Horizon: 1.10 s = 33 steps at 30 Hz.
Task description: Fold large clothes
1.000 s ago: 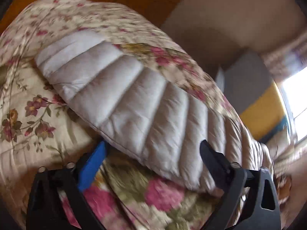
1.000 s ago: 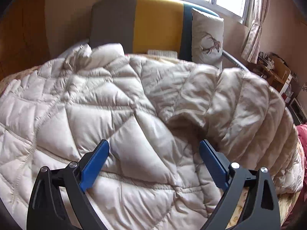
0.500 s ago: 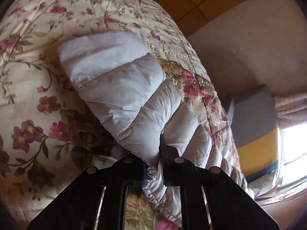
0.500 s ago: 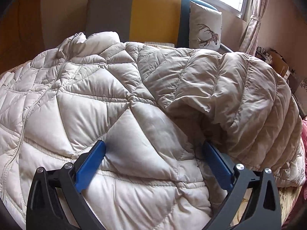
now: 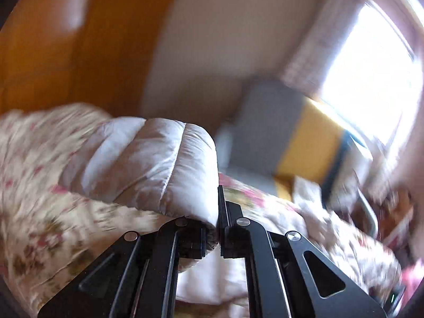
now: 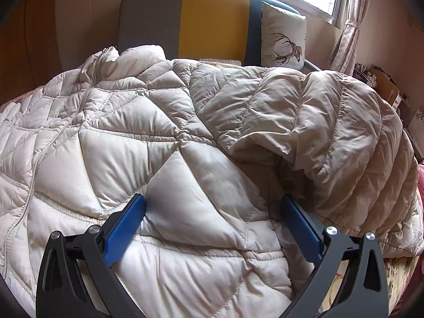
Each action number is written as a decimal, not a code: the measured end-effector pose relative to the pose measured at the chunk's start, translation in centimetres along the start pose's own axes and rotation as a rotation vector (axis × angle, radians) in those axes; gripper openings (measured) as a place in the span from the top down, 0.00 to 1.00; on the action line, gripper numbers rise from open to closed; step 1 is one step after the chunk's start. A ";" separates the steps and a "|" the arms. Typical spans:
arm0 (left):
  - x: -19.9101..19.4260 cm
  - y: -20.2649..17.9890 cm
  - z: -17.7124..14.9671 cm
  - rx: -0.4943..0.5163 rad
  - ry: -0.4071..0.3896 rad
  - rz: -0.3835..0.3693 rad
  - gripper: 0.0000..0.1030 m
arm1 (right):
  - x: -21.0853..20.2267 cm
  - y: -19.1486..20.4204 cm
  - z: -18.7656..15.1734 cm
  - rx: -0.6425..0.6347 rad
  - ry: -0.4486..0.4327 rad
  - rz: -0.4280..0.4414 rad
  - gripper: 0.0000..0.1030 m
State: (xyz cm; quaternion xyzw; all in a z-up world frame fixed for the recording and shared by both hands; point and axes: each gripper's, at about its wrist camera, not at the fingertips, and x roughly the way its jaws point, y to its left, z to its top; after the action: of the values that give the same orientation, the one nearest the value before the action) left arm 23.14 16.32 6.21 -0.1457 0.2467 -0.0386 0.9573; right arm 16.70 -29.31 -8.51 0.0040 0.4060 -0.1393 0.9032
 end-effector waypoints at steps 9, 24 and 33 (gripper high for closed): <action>3.4 -15.3 -7.1 0.436 0.161 -0.095 0.95 | 0.0 -0.3 0.0 0.007 -0.001 0.010 0.02; 5.2 -23.3 -17.6 0.760 0.274 -0.232 0.26 | 0.3 -0.4 0.0 0.017 0.010 0.013 0.02; 3.6 -17.5 -12.8 0.436 0.157 -0.215 0.20 | 0.3 -0.4 0.0 0.013 0.001 0.002 0.02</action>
State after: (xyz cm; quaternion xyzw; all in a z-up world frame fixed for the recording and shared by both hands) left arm 20.05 -4.23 -0.93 0.0421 0.2890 -0.2037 0.9345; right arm 16.82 -29.81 -8.66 0.0102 0.4056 -0.1412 0.9030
